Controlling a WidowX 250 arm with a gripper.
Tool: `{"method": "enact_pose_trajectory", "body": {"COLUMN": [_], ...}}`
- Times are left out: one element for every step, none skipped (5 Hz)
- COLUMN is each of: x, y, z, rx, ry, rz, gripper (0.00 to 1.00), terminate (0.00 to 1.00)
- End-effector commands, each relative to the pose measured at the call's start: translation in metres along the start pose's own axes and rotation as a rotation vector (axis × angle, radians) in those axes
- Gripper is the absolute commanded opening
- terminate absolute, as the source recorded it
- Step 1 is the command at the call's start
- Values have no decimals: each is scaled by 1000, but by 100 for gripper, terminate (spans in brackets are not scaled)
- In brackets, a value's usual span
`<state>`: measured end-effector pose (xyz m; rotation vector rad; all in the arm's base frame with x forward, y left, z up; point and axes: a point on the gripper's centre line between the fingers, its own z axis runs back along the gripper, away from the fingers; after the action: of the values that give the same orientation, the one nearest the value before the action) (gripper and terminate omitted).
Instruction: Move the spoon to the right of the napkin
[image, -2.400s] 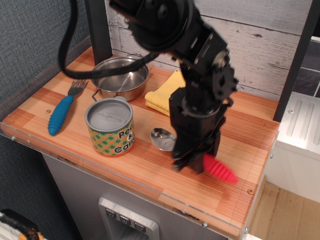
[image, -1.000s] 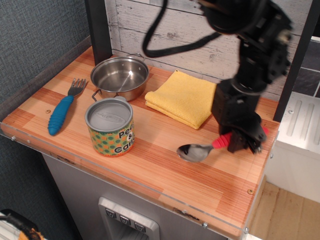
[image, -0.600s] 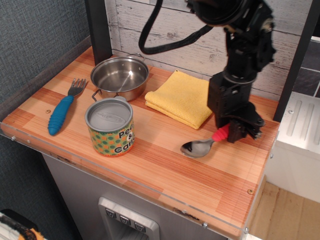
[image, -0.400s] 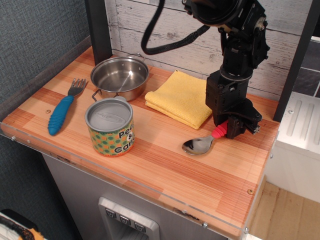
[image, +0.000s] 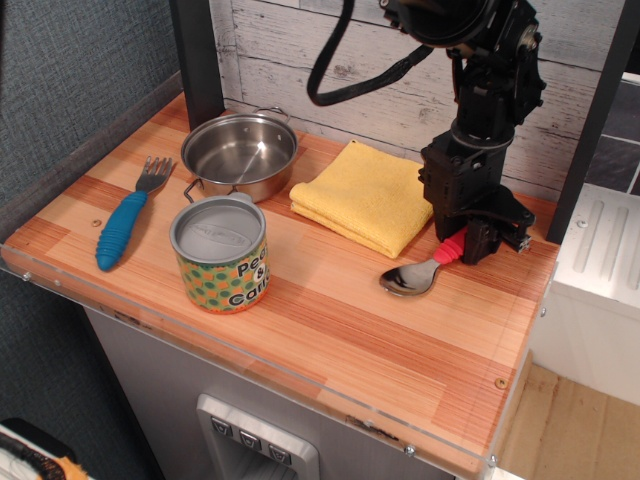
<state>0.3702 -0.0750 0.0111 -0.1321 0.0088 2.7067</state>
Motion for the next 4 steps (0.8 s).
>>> {"method": "enact_pose_trajectory", "body": {"x": [1, -1, 0, 0], "y": [-14, -13, -14, -16], "z": [20, 25, 32, 47], "rx": [-76, -98, -113, -122], "ry": [84, 91, 109, 83], "rz": [-24, -54, -110, -189], "gripper": [100, 100, 100, 100], "terminate": [0, 0, 0, 0]}}
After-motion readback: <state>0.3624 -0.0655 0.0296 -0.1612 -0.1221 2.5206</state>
